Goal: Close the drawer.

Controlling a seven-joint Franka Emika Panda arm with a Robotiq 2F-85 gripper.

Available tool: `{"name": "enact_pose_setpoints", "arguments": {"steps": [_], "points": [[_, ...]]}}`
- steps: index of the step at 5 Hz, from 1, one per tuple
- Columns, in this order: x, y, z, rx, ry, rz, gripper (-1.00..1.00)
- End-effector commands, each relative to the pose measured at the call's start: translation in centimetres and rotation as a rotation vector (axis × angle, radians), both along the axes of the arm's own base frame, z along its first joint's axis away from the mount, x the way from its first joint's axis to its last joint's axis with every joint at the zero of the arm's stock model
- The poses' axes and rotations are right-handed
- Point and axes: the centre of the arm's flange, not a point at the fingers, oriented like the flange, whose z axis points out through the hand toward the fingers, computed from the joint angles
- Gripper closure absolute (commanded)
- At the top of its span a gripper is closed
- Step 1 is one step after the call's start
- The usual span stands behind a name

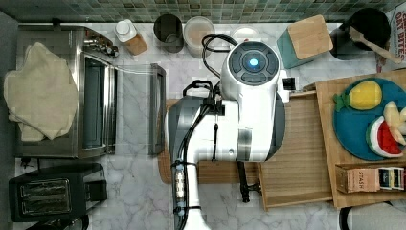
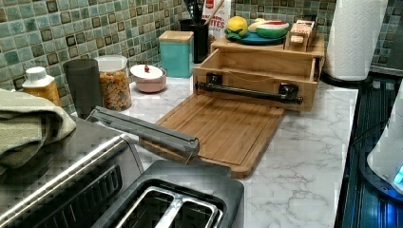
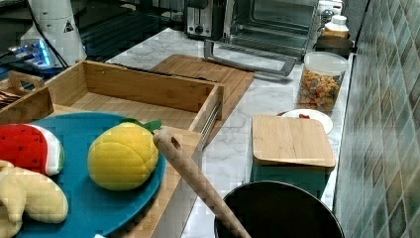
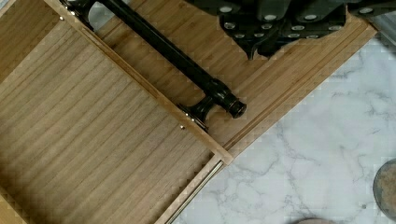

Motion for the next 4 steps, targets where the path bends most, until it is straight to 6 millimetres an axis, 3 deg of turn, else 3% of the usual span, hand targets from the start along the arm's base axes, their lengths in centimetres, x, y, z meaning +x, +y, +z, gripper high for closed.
{"name": "enact_pose_setpoints", "arguments": {"steps": [1, 2, 4], "points": [[-0.2, 0.0, -0.6, 0.001, 0.012, 0.000, 1.00], [-0.2, 0.0, -0.6, 0.001, 0.012, 0.000, 1.00], [-2.9, 3.6, -3.1, -0.027, 0.017, 0.338, 1.00]]}}
